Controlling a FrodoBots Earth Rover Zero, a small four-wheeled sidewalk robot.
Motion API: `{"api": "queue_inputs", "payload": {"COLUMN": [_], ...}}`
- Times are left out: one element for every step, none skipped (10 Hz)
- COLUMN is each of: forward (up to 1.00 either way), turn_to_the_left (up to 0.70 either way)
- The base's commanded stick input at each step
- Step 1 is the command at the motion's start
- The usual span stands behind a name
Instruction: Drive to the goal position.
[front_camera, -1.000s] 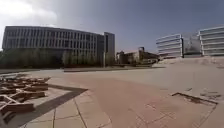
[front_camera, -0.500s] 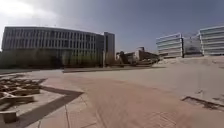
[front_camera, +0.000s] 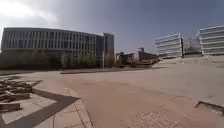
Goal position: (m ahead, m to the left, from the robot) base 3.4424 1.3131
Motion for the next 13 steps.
{"api": "queue_inputs", "payload": {"forward": [0.7, 0.7, 0.7, 0.7, 0.7, 0.7, 0.7, 0.7, 0.7, 0.7, 0.7, 0.7, 0.7], "turn_to_the_left": [0.23, 0.24, 0.24, 0.24, 0.23, 0.23, 0.22, 0.13, 0.02, 0.0, 0.0, 0.0, 0.0]}}
